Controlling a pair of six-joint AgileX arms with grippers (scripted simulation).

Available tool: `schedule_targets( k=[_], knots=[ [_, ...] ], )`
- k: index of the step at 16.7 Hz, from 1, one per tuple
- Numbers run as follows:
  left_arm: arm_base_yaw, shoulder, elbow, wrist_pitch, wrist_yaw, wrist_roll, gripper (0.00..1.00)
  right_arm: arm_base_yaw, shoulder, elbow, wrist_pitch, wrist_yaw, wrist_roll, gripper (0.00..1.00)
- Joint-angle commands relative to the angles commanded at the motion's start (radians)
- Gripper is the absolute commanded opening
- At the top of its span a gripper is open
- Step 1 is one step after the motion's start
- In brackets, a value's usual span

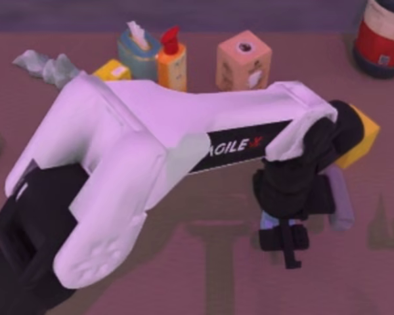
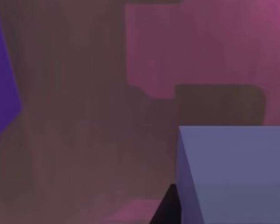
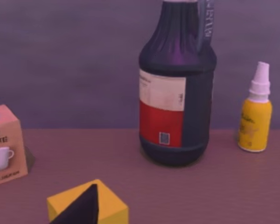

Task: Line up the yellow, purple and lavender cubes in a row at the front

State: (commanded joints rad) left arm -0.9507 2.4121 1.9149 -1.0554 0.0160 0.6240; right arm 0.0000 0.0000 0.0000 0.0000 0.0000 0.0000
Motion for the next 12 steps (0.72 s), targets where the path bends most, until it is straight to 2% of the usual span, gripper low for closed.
schedule_targets(
  k=[7,12],
  knots=[
    [0.0,0.0,0.0,0.0,0.0,0.0,0.98,0.0,0.0,0.0,0.0,0.0,0.0,1.0],
    [0.0,0.0,0.0,0.0,0.0,0.0,1.0,0.0,0.0,0.0,0.0,0.0,0.0,1.0]
  ],
)
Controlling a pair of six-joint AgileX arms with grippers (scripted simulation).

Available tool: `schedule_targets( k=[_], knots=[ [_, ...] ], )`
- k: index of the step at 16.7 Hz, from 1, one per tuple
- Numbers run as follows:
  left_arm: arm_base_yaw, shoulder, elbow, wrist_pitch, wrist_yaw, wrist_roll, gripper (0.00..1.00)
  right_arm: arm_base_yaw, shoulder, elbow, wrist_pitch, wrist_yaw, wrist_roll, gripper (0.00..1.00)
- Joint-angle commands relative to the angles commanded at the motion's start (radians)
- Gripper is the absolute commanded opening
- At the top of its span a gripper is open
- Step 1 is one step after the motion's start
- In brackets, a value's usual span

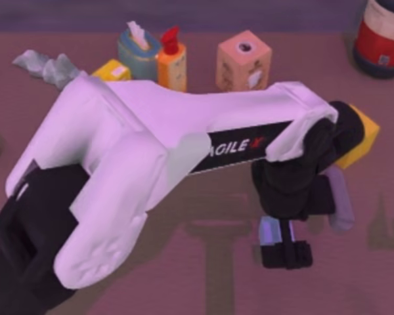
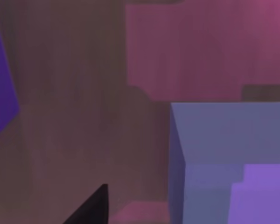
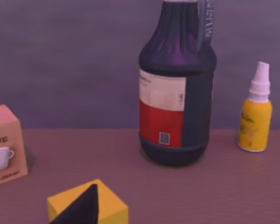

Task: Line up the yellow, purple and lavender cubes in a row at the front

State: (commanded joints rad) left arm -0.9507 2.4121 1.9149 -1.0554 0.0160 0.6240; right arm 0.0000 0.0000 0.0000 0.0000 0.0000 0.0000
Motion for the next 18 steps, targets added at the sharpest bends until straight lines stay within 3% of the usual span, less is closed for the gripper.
schedule_targets(
  k=[6,13,18],
  knots=[
    [0.003,-0.002,0.017,-0.018,0.0,0.001,1.0,0.0,0.0,0.0,0.0,0.0,0.0,1.0],
    [0.022,-0.051,0.183,-0.236,-0.001,0.0,1.0,0.0,0.0,0.0,0.0,0.0,0.0,1.0],
    [0.017,-0.05,0.185,-0.237,-0.001,0.0,1.0,0.0,0.0,0.0,0.0,0.0,0.0,1.0]
  ],
)
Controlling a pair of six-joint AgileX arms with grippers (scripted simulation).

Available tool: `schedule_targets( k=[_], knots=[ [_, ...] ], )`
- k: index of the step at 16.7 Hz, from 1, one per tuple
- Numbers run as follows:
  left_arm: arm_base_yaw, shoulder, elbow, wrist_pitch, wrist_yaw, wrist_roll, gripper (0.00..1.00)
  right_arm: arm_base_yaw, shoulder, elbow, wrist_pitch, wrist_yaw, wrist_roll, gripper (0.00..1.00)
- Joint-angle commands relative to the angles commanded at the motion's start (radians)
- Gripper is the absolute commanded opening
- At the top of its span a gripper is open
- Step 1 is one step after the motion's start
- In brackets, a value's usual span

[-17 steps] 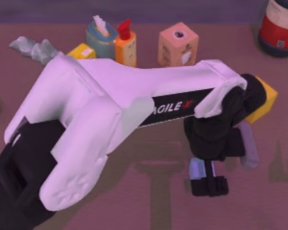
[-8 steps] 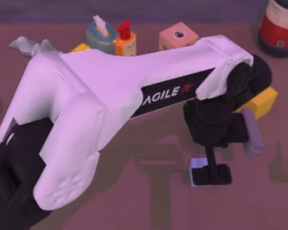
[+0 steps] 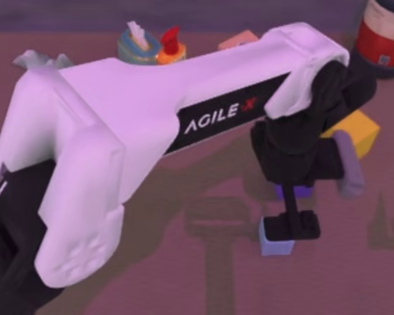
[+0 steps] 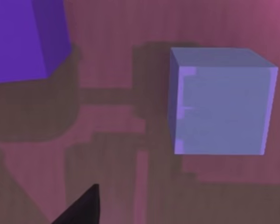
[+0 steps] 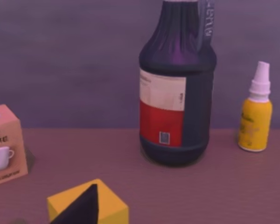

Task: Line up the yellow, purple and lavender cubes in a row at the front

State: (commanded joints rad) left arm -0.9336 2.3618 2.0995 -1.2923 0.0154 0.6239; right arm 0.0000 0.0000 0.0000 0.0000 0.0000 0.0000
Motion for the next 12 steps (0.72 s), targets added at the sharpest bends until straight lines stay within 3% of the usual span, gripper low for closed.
schedule_targets(
  k=[5,12],
  knots=[
    [0.074,-0.153,-0.137,0.08,-0.007,-0.043,1.0,0.038,0.144,0.143,-0.095,-0.001,0.025,1.0],
    [0.362,-0.795,-0.703,0.41,-0.024,-0.221,1.0,0.164,0.736,0.641,-0.411,-0.005,0.106,1.0]
  ],
)
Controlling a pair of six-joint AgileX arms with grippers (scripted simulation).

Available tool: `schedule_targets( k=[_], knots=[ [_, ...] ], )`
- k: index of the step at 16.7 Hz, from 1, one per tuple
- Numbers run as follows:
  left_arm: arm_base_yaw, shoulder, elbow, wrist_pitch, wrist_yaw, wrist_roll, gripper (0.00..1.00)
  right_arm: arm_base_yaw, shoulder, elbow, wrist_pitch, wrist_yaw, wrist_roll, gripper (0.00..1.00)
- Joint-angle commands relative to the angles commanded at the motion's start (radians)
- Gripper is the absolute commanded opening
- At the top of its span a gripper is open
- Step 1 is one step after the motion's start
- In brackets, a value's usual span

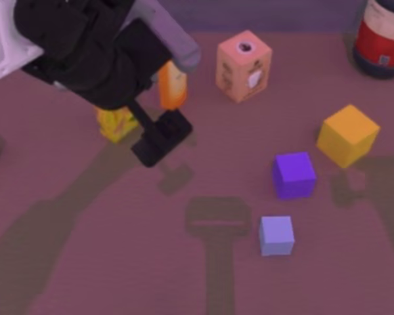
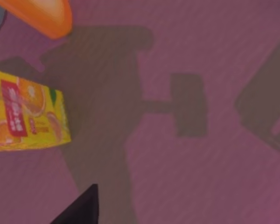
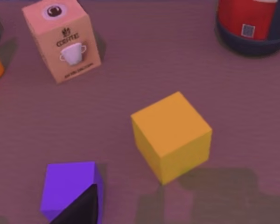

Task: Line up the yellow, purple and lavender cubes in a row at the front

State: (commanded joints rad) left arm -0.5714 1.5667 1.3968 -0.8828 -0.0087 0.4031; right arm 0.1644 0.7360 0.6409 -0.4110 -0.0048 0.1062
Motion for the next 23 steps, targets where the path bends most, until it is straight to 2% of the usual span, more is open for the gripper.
schedule_targets(
  k=[6,12,17,23],
  knots=[
    [0.274,-0.71,-0.631,0.355,-0.008,-0.175,1.0,0.121,0.674,0.484,-0.339,0.003,0.082,1.0],
    [0.481,-1.253,-1.129,0.681,-0.002,-0.317,1.0,0.221,1.189,0.894,-0.616,0.006,0.155,1.0],
    [0.576,-1.524,-1.359,0.853,0.007,-0.39,1.0,0.269,1.422,1.116,-0.736,0.007,0.192,1.0],
    [0.591,-1.567,-1.397,0.883,0.009,-0.403,1.0,0.277,1.463,1.154,-0.755,0.008,0.199,1.0]
  ],
)
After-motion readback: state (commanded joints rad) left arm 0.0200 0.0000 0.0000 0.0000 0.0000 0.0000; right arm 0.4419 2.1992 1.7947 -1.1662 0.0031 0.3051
